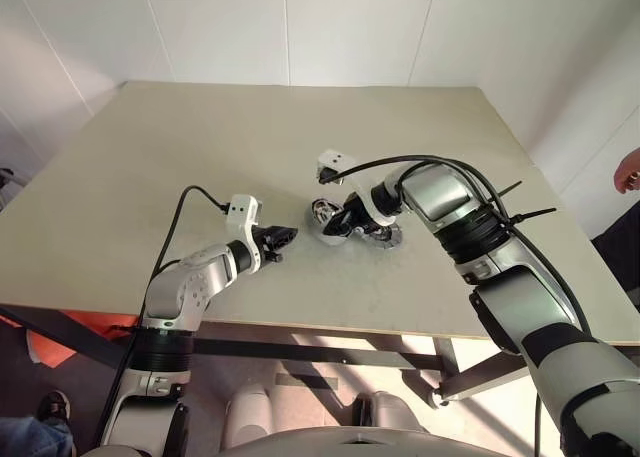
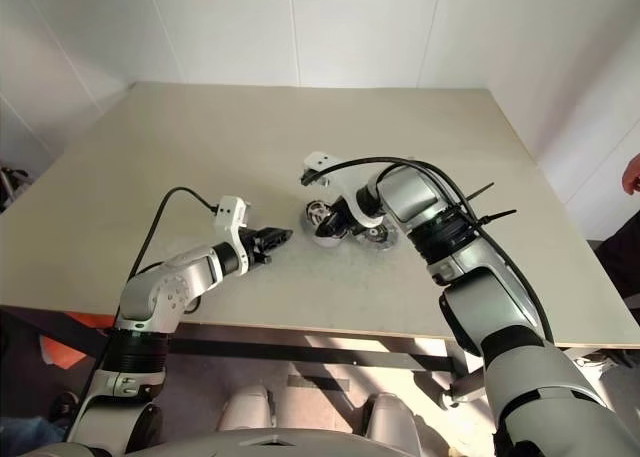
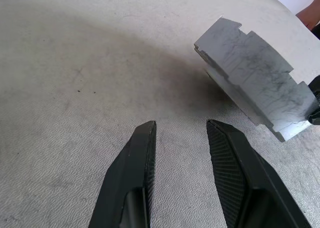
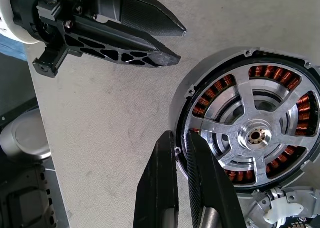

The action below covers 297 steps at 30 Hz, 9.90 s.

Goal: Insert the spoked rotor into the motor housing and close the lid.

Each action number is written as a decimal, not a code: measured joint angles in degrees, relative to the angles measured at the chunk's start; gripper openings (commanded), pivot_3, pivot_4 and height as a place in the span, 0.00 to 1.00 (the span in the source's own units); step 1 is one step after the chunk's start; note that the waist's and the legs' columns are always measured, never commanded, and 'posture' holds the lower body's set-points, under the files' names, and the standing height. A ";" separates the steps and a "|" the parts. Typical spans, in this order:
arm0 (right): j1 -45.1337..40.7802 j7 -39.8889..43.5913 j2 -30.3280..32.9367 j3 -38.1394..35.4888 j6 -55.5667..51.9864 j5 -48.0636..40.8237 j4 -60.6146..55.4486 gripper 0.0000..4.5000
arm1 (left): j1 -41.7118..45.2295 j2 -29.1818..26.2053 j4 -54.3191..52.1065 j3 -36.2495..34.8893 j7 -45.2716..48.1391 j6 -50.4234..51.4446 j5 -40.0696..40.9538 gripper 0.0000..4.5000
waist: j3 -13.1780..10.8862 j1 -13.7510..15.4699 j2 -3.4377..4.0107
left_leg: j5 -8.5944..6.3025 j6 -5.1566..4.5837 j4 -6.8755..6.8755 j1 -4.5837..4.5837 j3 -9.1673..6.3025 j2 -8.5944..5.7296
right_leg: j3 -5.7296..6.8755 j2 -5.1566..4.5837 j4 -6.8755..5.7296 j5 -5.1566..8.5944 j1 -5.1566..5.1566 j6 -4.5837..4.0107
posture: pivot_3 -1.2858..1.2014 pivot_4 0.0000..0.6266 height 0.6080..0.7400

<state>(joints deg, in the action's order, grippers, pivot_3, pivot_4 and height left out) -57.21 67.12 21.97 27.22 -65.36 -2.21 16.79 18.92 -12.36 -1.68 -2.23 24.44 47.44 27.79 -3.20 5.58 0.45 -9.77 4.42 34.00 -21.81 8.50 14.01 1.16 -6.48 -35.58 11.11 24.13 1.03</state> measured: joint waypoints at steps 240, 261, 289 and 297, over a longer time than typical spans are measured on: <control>19.15 -19.70 -4.12 -9.24 28.45 -3.07 -2.76 0.70 | 3.80 -5.42 5.29 -1.60 4.01 1.88 0.00 0.38 | 0.09 0.06 -0.01 | 0.12 0.16 -0.81 0.93 -0.02 -0.10 | 0.01 0.04 0.47 0.01 -0.85 0.01 | 0.52 0.00 1.00; 18.66 -18.06 -2.30 -6.89 34.26 -1.18 -1.68 0.70 | 3.61 -5.19 5.28 -1.61 3.69 1.95 0.00 0.38 | 0.10 0.11 0.00 | 0.11 0.14 -0.81 0.82 -0.02 -0.11 | 0.06 0.02 0.68 0.01 -0.95 0.02 | 0.52 0.00 1.00; 19.07 -17.31 -1.74 -7.19 34.80 -0.92 -1.02 0.70 | 4.90 -1.59 5.45 -3.94 2.33 3.03 2.17 0.38 | 0.11 0.24 0.00 | 0.03 0.01 -0.82 0.84 -0.02 -0.14 | 0.10 -0.04 0.80 0.02 -1.09 0.03 | 0.52 0.00 1.00; 18.93 -17.23 -1.77 -6.79 34.98 -0.92 -0.88 0.70 | 13.17 5.20 10.83 -8.52 -0.19 6.52 7.72 0.16 | 0.20 0.17 0.06 | 0.03 0.01 -0.84 0.86 -0.01 -0.15 | 0.09 -0.03 0.81 0.02 -1.11 0.04 | 0.52 0.00 1.00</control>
<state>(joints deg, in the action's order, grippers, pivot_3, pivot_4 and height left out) -38.28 49.89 20.19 20.43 -30.38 -3.14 15.92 32.09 -7.16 9.15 -10.75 24.25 53.96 35.51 -3.01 5.75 0.51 -9.74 4.43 33.15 -20.96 8.49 13.86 1.24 -6.51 -34.77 11.13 23.02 1.06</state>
